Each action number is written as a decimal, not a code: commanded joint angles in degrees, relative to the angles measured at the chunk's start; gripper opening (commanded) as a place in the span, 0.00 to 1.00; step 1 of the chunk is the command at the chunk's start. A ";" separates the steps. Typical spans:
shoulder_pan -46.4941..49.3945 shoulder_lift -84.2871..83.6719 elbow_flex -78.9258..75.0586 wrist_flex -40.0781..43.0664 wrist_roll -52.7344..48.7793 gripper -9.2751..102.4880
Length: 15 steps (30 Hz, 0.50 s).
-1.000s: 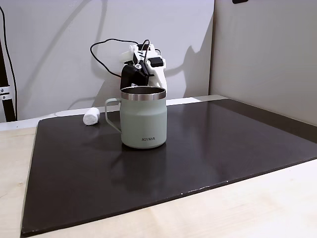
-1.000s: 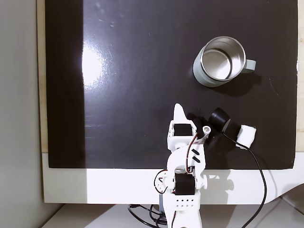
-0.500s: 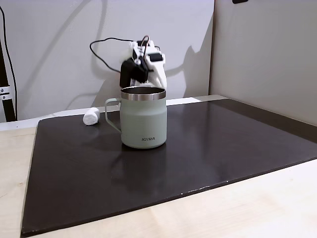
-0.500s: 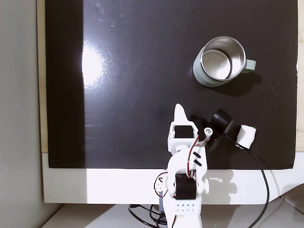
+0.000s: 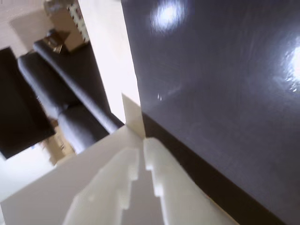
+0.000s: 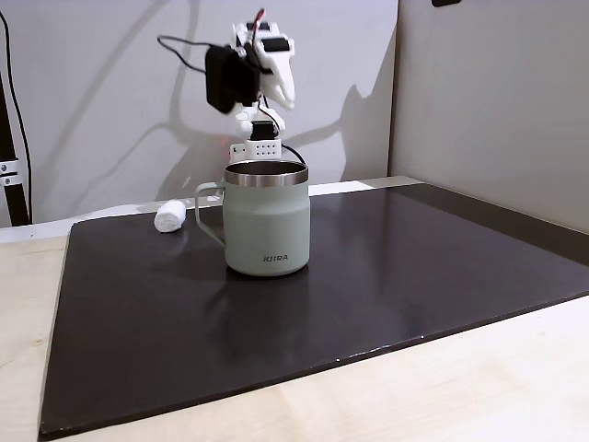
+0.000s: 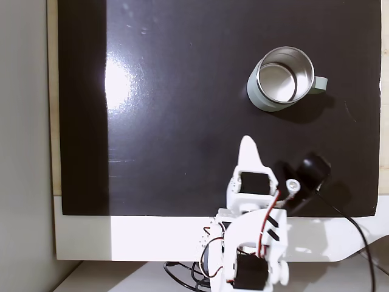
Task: Grasp a gauze and put it in the cup.
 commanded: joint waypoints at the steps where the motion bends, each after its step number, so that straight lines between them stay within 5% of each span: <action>1: 3.60 -7.38 -12.66 5.62 -4.92 0.08; 15: 23.64 -19.51 -28.13 20.83 -41.66 0.11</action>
